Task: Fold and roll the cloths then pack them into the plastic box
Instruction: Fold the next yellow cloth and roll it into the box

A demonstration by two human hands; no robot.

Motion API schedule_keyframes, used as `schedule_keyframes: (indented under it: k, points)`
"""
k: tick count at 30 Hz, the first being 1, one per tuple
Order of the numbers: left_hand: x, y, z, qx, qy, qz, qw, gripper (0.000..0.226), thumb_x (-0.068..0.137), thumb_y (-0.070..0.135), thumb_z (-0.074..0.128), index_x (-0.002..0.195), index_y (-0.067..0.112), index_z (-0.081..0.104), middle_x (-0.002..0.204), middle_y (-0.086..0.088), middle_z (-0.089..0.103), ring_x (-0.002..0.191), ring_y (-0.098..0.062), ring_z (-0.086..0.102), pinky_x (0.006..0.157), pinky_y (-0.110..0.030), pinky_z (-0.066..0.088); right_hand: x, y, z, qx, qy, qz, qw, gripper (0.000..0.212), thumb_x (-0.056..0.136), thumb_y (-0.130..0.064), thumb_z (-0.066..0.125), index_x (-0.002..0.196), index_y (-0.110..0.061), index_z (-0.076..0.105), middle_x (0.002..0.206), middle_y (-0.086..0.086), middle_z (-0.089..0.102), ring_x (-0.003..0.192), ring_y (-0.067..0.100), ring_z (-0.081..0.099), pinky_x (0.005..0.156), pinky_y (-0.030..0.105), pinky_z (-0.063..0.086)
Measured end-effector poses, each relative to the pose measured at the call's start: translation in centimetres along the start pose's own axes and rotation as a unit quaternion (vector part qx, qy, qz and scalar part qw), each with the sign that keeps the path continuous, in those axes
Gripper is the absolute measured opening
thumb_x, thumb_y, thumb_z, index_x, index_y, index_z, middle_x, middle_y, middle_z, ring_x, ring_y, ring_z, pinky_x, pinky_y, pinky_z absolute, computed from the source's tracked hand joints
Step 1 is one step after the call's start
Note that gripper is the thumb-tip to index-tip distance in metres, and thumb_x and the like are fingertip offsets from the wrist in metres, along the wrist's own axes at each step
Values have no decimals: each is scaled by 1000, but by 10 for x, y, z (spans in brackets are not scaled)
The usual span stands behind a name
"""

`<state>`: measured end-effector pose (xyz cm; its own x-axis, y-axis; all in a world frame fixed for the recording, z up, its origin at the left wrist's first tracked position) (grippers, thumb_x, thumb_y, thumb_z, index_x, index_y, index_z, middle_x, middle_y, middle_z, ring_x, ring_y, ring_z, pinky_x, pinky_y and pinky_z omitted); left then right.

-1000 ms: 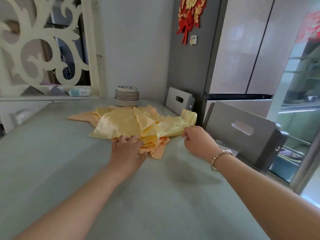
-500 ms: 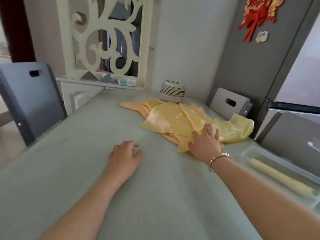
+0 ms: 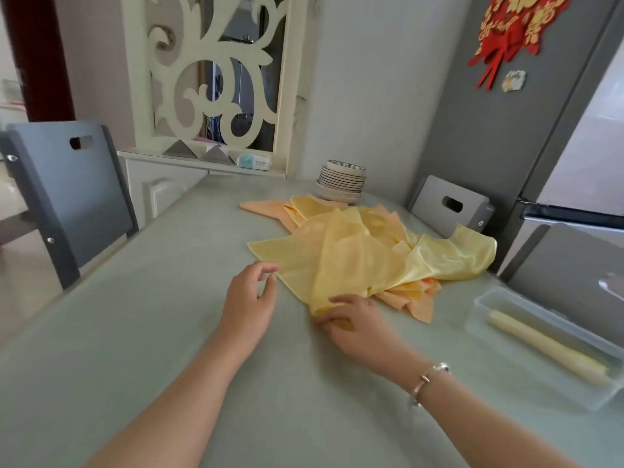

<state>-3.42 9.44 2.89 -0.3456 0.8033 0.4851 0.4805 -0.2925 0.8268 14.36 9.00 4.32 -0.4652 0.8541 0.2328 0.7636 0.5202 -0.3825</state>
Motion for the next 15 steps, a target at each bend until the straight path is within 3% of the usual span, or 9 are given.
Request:
schedule_keyframes:
  k: [3, 5, 8, 11, 13, 15]
  points:
    - [-8, 10, 5, 11, -43, 32, 998, 23, 94, 14, 50, 110, 20, 65, 111, 11, 63, 88, -10, 55, 74, -10, 36, -28, 4, -6, 137, -16, 55, 989, 22, 78, -19, 58, 79, -32, 75, 77, -16, 65, 80, 1, 57, 75, 17, 42]
    - [-14, 12, 17, 30, -103, 50, 993, 27, 94, 19, 51, 117, 26, 62, 117, 13, 60, 88, -6, 52, 75, -5, 35, -41, 12, -21, 200, 22, 85, 976, 22, 77, -15, 56, 68, -25, 72, 65, -9, 65, 62, 7, 54, 64, 22, 41]
    - [-27, 9, 42, 81, -220, 65, 970, 38, 92, 40, 50, 129, 33, 54, 130, 11, 56, 106, -5, 53, 93, -19, 42, -54, 31, -37, 200, 95, 122, 967, 17, 85, -16, 53, 72, -17, 64, 53, -13, 58, 46, 4, 45, 54, 23, 35]
    - [-42, 14, 57, 196, -269, 126, 934, 52, 85, 57, 42, 130, 34, 54, 128, 11, 59, 115, -10, 55, 104, -33, 39, -61, 46, -39, 203, 127, 152, 959, 5, 90, -27, 53, 88, -23, 55, 76, -11, 69, 69, 5, 62, 63, 22, 43]
    - [-43, 24, 53, 211, -227, 159, 937, 41, 88, 49, 53, 125, 33, 59, 115, 12, 66, 107, -12, 57, 100, -31, 40, -62, 51, -33, 197, 104, 156, 962, 10, 91, -31, 53, 100, -26, 53, 95, -12, 67, 86, 5, 61, 68, 22, 44]
    - [-42, 31, 43, 192, -167, 164, 953, 31, 86, 39, 62, 117, 35, 64, 88, 15, 67, 94, -11, 55, 92, -31, 43, -61, 51, -23, 190, 61, 147, 969, 19, 93, -30, 52, 112, -27, 51, 108, -12, 62, 101, 8, 59, 79, 23, 43]
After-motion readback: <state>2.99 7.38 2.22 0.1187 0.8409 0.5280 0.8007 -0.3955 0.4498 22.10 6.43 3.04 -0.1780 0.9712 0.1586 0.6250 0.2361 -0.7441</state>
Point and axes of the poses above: each hand's wrist, its own x-axis towards the middle knuckle, its own z-axis out of the palm, y = z × x, the point moved 7 cm from there along x, towards the middle knuckle
